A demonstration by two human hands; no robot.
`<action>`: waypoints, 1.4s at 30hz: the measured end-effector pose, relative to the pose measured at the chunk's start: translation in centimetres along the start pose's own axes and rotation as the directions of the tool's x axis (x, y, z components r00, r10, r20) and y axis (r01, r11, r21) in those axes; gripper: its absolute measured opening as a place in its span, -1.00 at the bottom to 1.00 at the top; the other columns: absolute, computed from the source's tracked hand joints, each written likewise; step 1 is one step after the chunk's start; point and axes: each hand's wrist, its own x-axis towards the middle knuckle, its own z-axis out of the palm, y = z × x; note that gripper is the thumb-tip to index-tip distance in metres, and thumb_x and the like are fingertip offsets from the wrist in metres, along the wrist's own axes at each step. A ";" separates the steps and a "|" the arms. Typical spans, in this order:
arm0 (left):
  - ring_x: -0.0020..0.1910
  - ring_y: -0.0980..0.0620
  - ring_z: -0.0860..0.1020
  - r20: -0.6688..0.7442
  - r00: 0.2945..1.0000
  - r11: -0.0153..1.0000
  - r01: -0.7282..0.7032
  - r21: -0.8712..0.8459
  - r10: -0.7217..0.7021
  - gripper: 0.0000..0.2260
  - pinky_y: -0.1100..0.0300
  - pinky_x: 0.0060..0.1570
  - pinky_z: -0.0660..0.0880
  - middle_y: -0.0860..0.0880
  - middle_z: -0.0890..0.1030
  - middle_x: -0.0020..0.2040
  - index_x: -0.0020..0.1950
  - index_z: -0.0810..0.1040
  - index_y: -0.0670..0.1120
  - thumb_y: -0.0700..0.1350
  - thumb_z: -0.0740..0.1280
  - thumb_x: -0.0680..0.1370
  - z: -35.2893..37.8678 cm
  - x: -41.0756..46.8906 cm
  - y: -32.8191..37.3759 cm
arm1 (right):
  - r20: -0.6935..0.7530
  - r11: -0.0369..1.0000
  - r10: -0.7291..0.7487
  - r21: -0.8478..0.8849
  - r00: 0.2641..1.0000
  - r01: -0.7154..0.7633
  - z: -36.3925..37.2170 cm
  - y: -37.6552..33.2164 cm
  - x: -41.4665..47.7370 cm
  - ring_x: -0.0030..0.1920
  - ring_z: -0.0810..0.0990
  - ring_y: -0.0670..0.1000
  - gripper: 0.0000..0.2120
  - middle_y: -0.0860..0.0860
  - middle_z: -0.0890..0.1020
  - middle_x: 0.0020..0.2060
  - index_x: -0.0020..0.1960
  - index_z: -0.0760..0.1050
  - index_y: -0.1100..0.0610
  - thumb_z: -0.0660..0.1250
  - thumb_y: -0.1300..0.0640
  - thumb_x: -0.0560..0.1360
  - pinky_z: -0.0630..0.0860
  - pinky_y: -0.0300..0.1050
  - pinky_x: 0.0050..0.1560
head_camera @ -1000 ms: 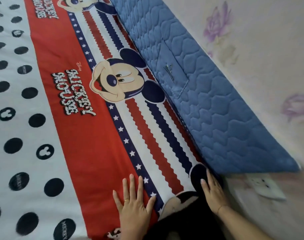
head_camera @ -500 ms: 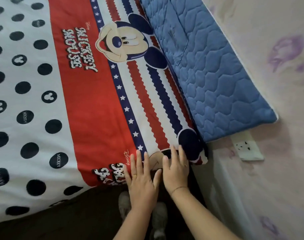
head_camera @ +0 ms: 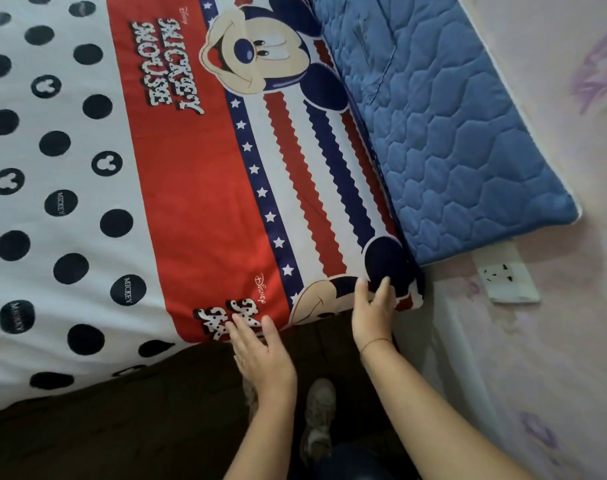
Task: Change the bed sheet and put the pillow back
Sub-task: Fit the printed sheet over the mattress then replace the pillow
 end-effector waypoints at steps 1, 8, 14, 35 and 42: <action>0.57 -0.05 -0.04 -0.052 0.989 0.984 0.128 -0.124 -0.135 -0.34 -0.01 0.52 -0.06 -0.07 -0.05 0.61 0.60 -0.09 -0.04 0.22 0.06 0.62 0.2 0.2 1.6 | 0.020 0.996 0.033 0.084 0.999 -0.035 0.9 -1.0 -1.0 0.54 0.06 0.14 -0.30 0.08 -0.05 0.57 0.58 -0.14 0.05 0.11 -0.16 0.60 0.20 0.09 0.44; 0.40 -0.21 0.38 0.290 0.738 0.341 0.574 -0.744 -0.609 0.19 -0.21 0.31 0.40 -0.12 0.26 0.52 0.58 -0.04 0.06 0.51 0.42 0.14 1.6 4.1 6.1 | 0.178 0.765 0.365 0.502 0.914 -0.403 3.5 -3.2 -1.4 0.49 0.21 0.19 -0.02 0.10 0.08 0.55 0.56 -0.26 0.04 0.34 -0.22 0.47 0.26 0.14 0.42; 0.13 -0.18 0.56 0.525 0.738 0.159 0.631 -0.759 -0.423 -0.41 -0.26 0.24 0.43 -0.14 0.59 0.11 0.21 0.45 -0.06 0.32 0.41 0.38 0.9 5.4 6.2 | 0.353 0.599 0.374 0.614 0.858 -0.514 4.8 -2.1 0.5 0.25 0.49 0.20 0.30 0.12 0.49 0.30 0.47 0.19 0.04 0.54 -0.45 -0.14 0.43 0.30 0.26; 0.30 -0.25 0.50 0.572 0.820 -0.215 0.556 -0.803 -0.015 0.04 -0.27 0.32 0.35 -0.19 0.59 0.25 0.35 0.49 -0.10 -0.07 0.73 -0.11 -2.7 5.9 4.4 | 0.497 0.195 -0.057 0.856 0.866 -0.479 2.4 -3.5 1.9 0.19 0.58 0.28 0.03 0.21 0.58 0.23 0.39 0.42 0.13 0.70 -0.06 -0.02 0.42 0.39 0.21; 0.35 -0.24 0.46 0.509 0.842 -0.168 0.536 -0.827 0.180 -0.16 -0.33 0.31 0.33 -0.15 0.54 0.33 0.30 0.56 -0.10 -0.08 0.71 0.04 -3.1 7.0 3.9 | 0.518 0.141 -0.284 0.855 0.807 -0.499 2.5 -3.8 2.9 0.31 0.49 0.26 0.03 0.16 0.54 0.29 0.44 0.37 0.06 0.70 0.03 0.03 0.40 0.38 0.24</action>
